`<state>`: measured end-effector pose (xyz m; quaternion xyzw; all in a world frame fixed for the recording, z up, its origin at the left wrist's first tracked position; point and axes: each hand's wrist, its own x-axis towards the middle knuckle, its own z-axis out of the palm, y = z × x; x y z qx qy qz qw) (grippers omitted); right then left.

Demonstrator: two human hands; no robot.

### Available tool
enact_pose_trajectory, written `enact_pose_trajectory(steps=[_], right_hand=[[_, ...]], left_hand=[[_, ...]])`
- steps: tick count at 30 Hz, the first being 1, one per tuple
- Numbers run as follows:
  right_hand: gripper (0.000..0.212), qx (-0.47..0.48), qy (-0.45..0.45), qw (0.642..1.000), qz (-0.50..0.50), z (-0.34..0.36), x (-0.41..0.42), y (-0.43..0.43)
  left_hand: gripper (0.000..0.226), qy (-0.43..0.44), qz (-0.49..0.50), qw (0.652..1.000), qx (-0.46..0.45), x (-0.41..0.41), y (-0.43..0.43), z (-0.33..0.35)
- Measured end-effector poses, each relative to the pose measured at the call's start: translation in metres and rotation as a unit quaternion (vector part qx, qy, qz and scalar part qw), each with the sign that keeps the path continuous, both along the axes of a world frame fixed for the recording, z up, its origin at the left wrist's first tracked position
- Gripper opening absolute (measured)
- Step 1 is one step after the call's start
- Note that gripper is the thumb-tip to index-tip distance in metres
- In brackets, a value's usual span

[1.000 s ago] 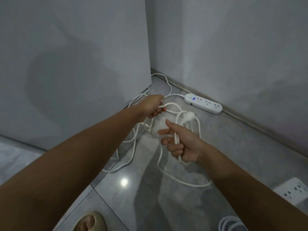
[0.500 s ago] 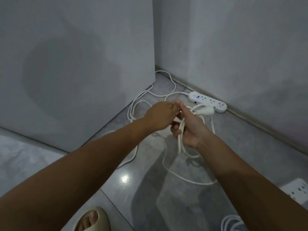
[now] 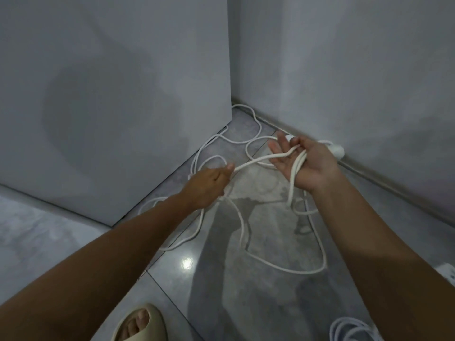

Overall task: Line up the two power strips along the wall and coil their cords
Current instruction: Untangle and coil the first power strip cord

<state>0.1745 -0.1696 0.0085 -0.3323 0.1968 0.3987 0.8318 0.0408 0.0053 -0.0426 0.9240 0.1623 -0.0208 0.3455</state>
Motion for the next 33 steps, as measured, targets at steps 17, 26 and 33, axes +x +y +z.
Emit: enact_pose_trajectory(steps=[17,26,33], right_hand=[[0.031,0.209,0.016,0.973,0.096,0.036,0.050,-0.083],[0.034,0.227,-0.021,0.965,0.130,0.072,0.049,-0.076],[0.044,0.037,-0.167,0.985,-0.019,0.056,0.049,-0.070]], left_hand=[[0.027,-0.023,-0.155,0.975,0.159,0.025,0.011,-0.028],[0.024,-0.004,-0.010,0.999,-0.038,0.026,0.005,-0.022],[0.061,-0.012,0.080,0.994,-0.073,0.025,0.022,0.022]])
